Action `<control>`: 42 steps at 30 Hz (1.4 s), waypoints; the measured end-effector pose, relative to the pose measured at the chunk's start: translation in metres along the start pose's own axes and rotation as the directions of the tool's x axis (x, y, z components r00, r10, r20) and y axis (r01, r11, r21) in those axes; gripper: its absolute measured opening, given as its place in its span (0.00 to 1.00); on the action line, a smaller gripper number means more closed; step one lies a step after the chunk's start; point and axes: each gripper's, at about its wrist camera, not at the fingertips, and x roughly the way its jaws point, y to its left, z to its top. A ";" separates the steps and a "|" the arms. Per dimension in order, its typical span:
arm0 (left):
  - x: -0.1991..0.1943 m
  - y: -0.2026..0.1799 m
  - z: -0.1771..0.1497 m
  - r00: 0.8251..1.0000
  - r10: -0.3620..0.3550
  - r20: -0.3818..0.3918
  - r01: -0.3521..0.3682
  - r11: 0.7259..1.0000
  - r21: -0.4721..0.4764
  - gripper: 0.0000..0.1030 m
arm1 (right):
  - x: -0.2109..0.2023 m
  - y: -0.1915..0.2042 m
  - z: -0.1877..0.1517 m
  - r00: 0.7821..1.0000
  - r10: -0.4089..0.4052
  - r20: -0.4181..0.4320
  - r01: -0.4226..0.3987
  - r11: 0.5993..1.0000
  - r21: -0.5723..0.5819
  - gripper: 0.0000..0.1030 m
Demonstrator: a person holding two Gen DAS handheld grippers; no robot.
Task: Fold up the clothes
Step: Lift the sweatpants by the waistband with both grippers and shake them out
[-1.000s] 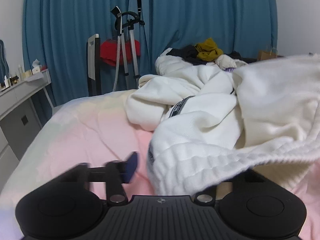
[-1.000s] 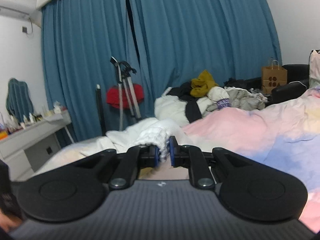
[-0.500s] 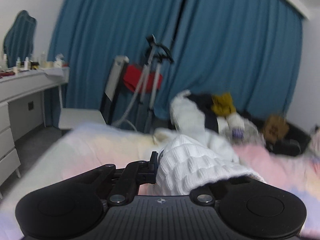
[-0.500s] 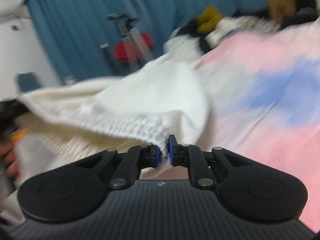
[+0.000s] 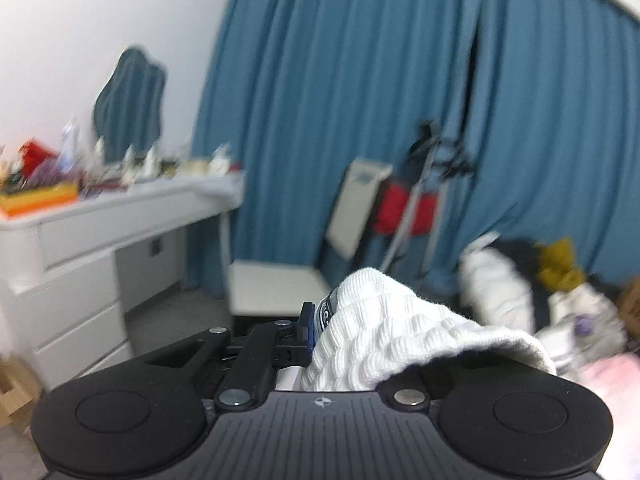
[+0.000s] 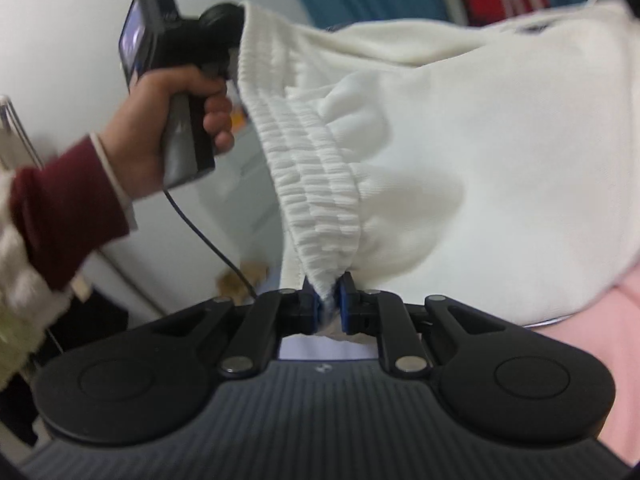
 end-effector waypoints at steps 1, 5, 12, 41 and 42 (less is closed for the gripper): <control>0.014 0.013 -0.011 0.999 0.012 -0.046 -0.013 1.000 -0.025 0.09 | 0.010 -0.002 -0.003 1.000 -0.008 -0.028 0.008 1.000 -0.010 0.14; 0.048 0.049 -0.049 0.989 0.022 -0.146 -0.043 0.989 -0.143 0.09 | 0.038 -0.009 -0.014 0.994 -0.030 -0.108 0.025 0.999 -0.045 0.13; 0.044 0.070 -0.068 0.986 0.010 -0.165 -0.036 0.988 -0.153 0.24 | 0.027 -0.007 -0.008 0.996 0.014 -0.093 -0.020 0.998 -0.066 0.18; -0.227 -0.120 -0.112 0.973 -0.222 -0.058 0.229 0.963 0.146 0.79 | -0.165 -0.021 0.011 0.909 -0.272 0.317 0.344 0.918 -0.198 0.94; -0.231 -0.134 -0.117 0.969 -0.242 -0.058 0.248 0.956 0.156 0.79 | -0.172 -0.026 0.013 0.898 -0.292 0.329 0.368 0.909 -0.196 0.94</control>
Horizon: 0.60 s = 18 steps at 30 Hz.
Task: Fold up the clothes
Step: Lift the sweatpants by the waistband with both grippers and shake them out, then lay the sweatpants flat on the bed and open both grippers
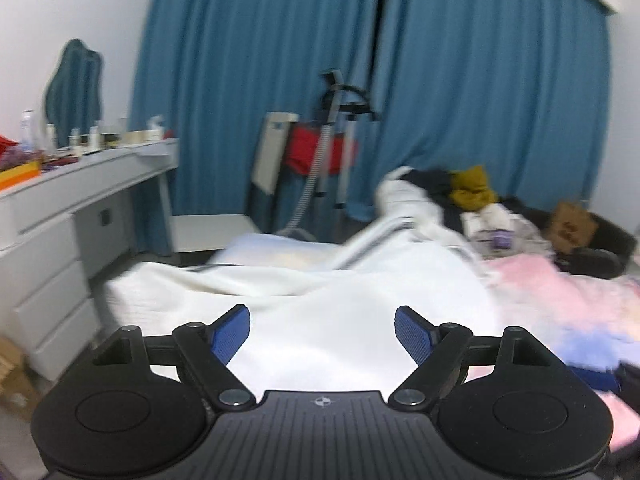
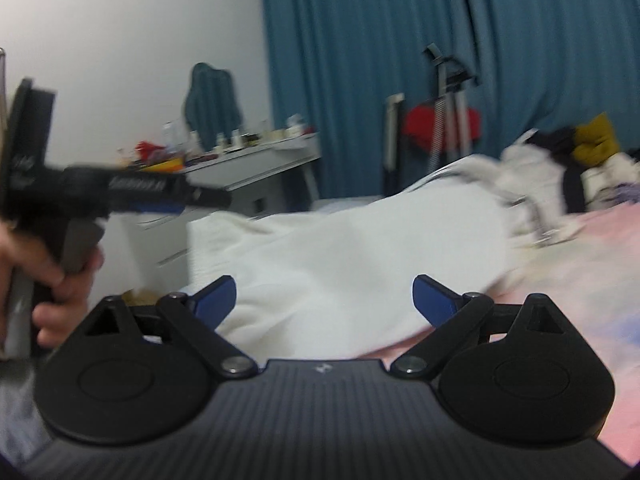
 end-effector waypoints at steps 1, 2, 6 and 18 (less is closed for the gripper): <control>0.000 -0.015 -0.002 1.000 -0.019 0.003 0.019 1.000 0.013 0.79 | -0.005 -0.008 0.002 1.000 -0.025 0.008 0.025 1.000 -0.006 0.94; 0.001 -0.030 -0.005 0.999 -0.039 0.006 0.039 0.999 0.027 0.79 | -0.009 -0.016 0.005 0.999 -0.049 0.016 0.049 0.999 -0.012 0.94; 0.006 -0.075 -0.018 0.995 -0.097 0.021 0.096 0.994 0.058 0.79 | -0.016 -0.044 0.009 0.989 -0.143 0.037 0.143 0.989 -0.019 0.94; 0.046 -0.125 -0.090 0.984 -0.160 -0.082 0.171 0.974 0.149 0.81 | -0.025 -0.104 -0.027 0.964 -0.262 0.044 0.250 0.952 0.176 0.94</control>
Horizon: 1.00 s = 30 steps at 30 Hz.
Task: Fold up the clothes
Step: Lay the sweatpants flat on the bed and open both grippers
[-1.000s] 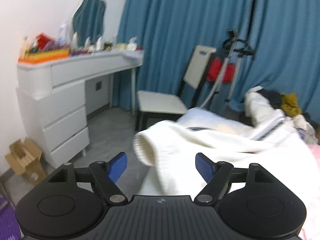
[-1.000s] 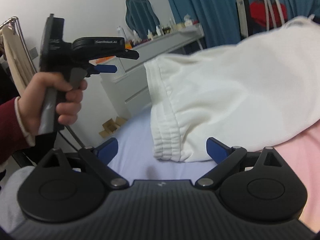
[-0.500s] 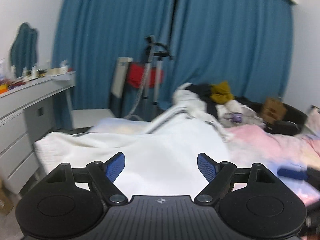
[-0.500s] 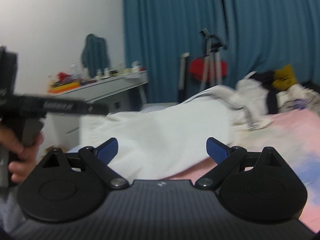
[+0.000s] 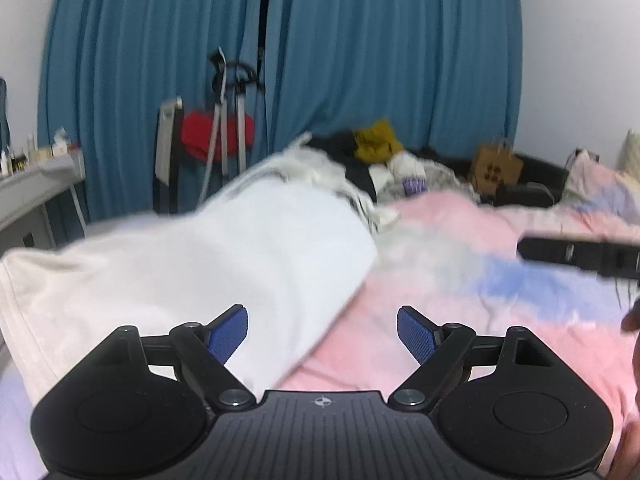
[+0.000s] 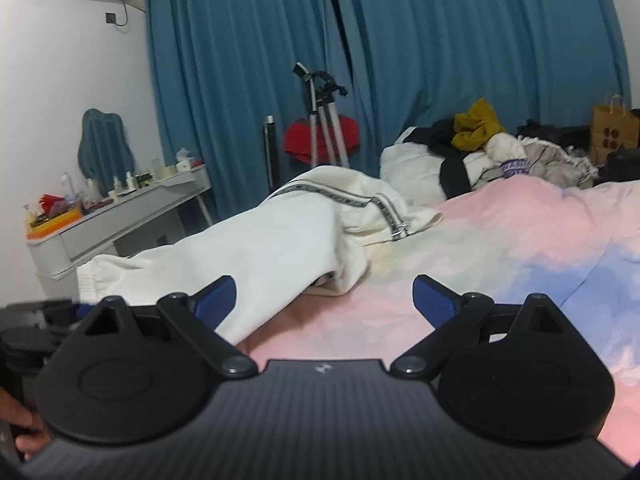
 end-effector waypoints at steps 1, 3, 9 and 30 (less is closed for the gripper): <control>0.001 0.003 -0.002 1.000 -0.001 -0.003 0.001 1.000 -0.003 0.81 | -0.003 -0.003 -0.001 1.000 -0.001 0.003 0.001 1.000 0.006 0.94; 0.006 0.006 -0.001 1.000 0.010 0.001 -0.010 1.000 0.011 0.81 | -0.006 -0.007 -0.002 1.000 -0.006 0.007 0.006 1.000 0.010 0.94; 0.005 0.013 -0.003 1.000 -0.002 -0.008 0.002 1.000 -0.014 0.81 | -0.009 -0.014 -0.006 0.998 -0.060 -0.004 0.060 0.998 0.028 0.94; 0.203 -0.061 0.025 0.983 -0.096 -0.158 0.070 0.984 -0.165 0.81 | -0.023 -0.100 -0.010 0.973 -0.232 -0.005 0.218 0.906 0.363 0.94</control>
